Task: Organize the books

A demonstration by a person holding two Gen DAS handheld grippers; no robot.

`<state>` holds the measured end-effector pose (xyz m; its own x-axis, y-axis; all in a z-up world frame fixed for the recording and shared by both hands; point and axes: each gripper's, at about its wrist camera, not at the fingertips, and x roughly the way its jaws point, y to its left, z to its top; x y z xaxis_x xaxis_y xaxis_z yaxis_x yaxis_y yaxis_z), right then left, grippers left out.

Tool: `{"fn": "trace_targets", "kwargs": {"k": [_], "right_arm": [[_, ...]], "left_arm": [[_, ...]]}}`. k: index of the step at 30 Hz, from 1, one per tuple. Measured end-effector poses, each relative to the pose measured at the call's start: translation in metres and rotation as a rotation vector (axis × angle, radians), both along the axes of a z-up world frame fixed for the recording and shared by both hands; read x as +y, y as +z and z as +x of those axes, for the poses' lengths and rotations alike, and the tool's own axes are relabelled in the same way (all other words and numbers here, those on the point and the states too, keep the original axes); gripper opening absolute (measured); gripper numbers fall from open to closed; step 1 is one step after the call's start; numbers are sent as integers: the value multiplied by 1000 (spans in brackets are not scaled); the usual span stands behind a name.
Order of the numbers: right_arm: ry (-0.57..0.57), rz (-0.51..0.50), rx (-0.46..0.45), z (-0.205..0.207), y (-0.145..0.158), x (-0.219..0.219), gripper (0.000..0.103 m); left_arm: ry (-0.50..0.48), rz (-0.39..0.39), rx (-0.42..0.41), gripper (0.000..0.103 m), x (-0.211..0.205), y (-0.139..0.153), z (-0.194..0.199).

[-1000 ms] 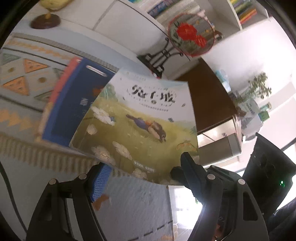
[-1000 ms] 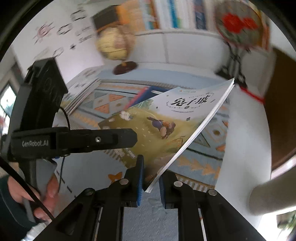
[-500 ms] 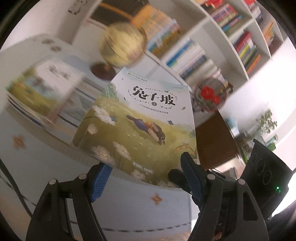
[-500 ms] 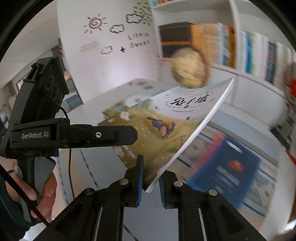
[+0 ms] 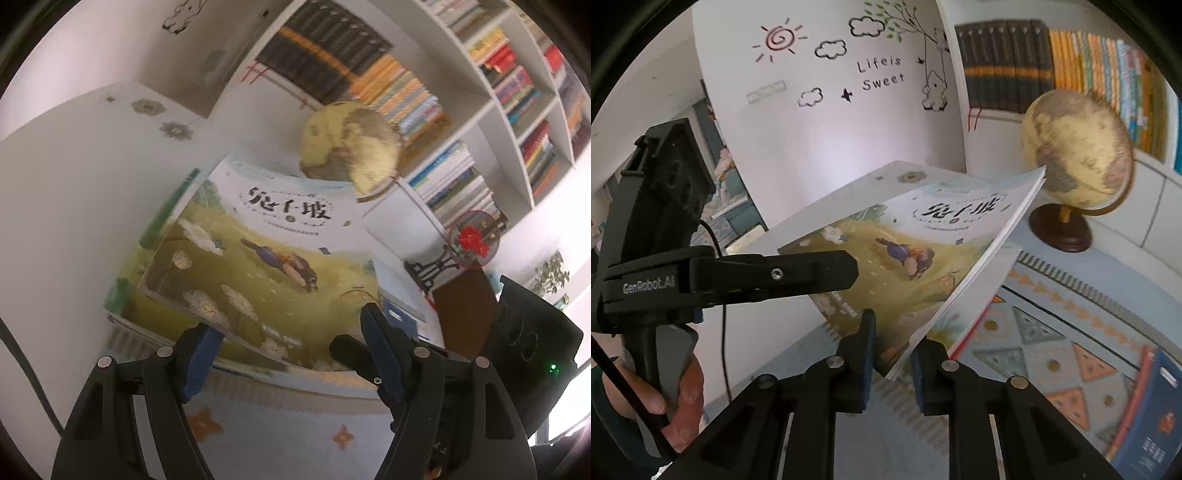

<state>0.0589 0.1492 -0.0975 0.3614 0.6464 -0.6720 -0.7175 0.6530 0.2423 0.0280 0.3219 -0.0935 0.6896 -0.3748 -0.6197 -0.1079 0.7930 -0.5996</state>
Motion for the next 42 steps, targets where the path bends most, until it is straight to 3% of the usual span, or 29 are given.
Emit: {"fn": "trace_targets", "kwargs": {"k": [6, 10, 16, 19, 21, 24, 28, 33, 36, 39, 42], "right_arm": [[-45, -40, 70, 37, -37, 32, 18], [-68, -62, 111, 39, -52, 36, 18], [-75, -84, 149, 36, -64, 35, 20], [-55, -81, 239, 42, -73, 34, 30], [-20, -82, 275, 40, -72, 31, 39], [10, -137, 294, 28, -70, 20, 40], [19, -169, 339, -9, -71, -34, 40], [-76, -256, 336, -58, -75, -125, 42], [-135, -260, 365, -73, -77, -179, 43], [-172, -234, 383, -74, -72, -230, 43], [-188, -222, 342, -70, -58, -274, 43]], "left_arm": [[-5, -63, 48, 72, 27, -44, 28], [-4, -98, 67, 72, 30, -62, 34], [14, -123, 86, 72, 32, -71, 32], [43, -112, 107, 75, 32, -69, 20], [61, -69, 124, 81, 30, -65, 10], [96, -24, 169, 100, 23, -59, -13], [91, 17, 222, 100, -2, -55, -43], [74, 53, 264, 100, -67, -47, -85], [77, 46, 260, 100, -113, -39, -107], [121, 102, 277, 100, -168, -31, -125], [153, 107, 270, 100, -208, -21, -132]]}}
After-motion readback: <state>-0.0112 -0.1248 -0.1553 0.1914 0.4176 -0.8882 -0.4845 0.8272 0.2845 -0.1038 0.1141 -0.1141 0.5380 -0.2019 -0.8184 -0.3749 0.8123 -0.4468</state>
